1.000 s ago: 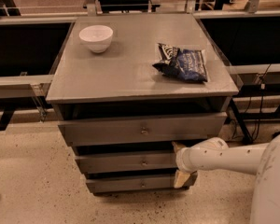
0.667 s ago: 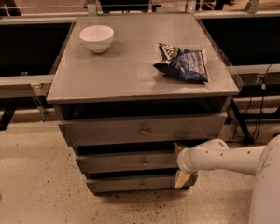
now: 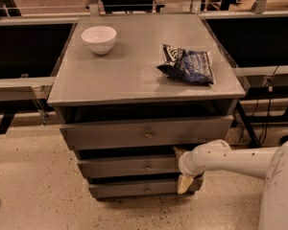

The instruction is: Open middle drawer

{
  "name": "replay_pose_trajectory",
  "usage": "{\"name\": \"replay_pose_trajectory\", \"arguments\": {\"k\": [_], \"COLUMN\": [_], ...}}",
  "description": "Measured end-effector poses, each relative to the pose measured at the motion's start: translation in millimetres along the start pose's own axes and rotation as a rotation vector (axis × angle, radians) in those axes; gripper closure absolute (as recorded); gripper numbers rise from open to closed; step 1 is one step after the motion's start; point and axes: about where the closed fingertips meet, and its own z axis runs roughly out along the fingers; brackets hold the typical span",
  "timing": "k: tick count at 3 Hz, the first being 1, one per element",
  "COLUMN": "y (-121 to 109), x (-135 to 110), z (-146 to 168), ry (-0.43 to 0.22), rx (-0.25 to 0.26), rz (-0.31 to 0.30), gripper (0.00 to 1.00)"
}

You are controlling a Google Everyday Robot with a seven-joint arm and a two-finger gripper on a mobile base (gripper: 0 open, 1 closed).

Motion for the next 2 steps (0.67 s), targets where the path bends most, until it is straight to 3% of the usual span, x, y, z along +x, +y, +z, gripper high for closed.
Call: {"name": "replay_pose_trajectory", "arguments": {"k": [1,2], "y": [6.9,11.9], "x": [-23.0,-32.7], "z": [9.9,18.7], "ry": [-0.049,-0.043], "rx": [-0.103,-0.157], "rz": [-0.094,-0.177], "gripper": [0.0,0.0]}}
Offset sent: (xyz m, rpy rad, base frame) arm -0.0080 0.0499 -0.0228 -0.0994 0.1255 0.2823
